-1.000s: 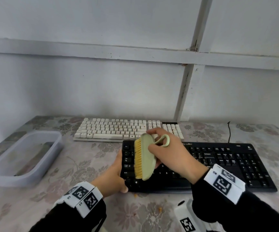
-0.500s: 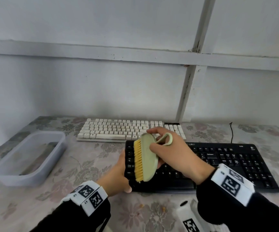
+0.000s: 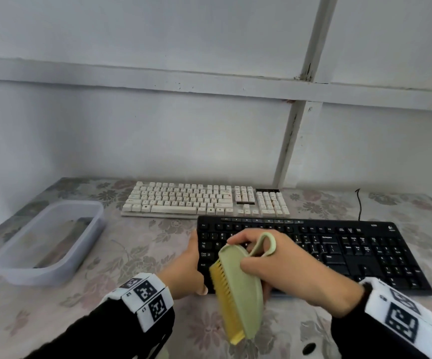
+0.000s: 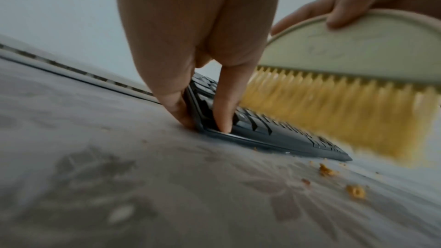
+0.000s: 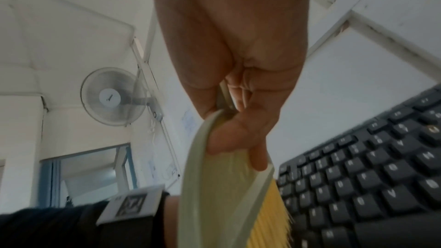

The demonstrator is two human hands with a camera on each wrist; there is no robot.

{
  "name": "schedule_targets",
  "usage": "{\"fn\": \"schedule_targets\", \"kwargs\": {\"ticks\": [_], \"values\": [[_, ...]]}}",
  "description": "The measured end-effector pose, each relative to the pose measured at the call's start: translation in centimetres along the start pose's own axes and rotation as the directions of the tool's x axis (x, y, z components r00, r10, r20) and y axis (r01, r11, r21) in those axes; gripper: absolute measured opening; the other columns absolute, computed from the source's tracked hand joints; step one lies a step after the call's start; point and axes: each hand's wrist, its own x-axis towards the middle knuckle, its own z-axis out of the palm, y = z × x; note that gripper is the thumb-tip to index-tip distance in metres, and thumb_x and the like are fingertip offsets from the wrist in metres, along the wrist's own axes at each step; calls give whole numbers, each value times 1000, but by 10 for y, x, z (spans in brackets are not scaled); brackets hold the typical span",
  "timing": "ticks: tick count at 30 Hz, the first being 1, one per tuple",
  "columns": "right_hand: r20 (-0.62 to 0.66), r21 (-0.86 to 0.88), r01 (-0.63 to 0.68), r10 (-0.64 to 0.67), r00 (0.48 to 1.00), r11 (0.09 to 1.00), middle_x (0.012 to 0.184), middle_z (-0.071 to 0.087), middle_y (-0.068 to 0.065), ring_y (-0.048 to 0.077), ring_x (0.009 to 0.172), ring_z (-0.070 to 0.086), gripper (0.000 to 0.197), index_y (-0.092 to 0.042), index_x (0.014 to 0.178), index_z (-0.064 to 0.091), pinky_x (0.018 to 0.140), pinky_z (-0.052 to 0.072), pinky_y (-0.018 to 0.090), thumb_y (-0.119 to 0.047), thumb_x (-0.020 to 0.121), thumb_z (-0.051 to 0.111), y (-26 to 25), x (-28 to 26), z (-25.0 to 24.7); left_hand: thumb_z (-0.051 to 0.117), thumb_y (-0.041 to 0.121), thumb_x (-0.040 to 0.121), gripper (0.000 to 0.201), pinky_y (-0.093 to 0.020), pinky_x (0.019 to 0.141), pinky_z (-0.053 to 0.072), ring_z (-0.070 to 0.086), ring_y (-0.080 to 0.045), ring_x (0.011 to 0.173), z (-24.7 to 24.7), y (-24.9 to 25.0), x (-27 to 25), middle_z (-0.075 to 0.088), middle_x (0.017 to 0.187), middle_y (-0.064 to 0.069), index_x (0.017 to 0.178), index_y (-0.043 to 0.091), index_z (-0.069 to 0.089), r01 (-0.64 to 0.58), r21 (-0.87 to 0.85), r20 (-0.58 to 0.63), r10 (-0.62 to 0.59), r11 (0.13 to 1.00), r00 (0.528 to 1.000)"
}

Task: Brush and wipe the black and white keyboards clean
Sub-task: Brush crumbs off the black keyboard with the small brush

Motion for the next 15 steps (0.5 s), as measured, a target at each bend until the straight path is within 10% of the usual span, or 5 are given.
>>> {"fn": "schedule_targets", "kwargs": {"ticks": [7,15], "values": [[-234,115,126,-97,968,985,91,65,7,18,69,68,37,-22,116,57,55,58,32,-1,87,50,-11,32,-7,67,-8,70,120,-40,96,45,54,-24,109,-2,0,-1,53,122,-6,144,32,-19,-10,12,9,10,1000,1000],[-150,-21,74,-77,986,997,91,61,15,30,71,63,38,-24,118,57,57,59,41,-5,85,52,7,21,16,69,-4,69,122,-42,98,45,54,-24,110,-3,-7,5,55,123,-8,144,32,-21,19,20,28,-20,1000,999]]}}
